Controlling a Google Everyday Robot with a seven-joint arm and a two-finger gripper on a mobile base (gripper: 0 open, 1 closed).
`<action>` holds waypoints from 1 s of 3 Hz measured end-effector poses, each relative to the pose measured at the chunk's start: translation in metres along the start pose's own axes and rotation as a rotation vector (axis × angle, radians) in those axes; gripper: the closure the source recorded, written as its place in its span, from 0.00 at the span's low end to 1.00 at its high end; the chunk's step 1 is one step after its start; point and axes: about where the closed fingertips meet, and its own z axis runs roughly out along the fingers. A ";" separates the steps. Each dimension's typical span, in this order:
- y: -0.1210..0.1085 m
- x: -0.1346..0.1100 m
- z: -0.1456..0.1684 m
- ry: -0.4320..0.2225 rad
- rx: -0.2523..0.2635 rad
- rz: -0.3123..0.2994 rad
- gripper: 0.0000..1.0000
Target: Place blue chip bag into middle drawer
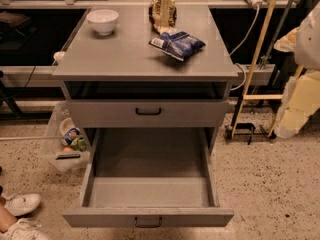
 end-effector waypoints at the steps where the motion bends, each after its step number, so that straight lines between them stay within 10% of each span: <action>1: -0.010 -0.006 -0.001 -0.011 0.012 -0.010 0.00; 3: -0.107 -0.060 0.021 -0.109 0.034 -0.017 0.00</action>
Offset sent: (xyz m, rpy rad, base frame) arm 0.1257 0.0247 0.0311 0.0907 -0.0703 0.0588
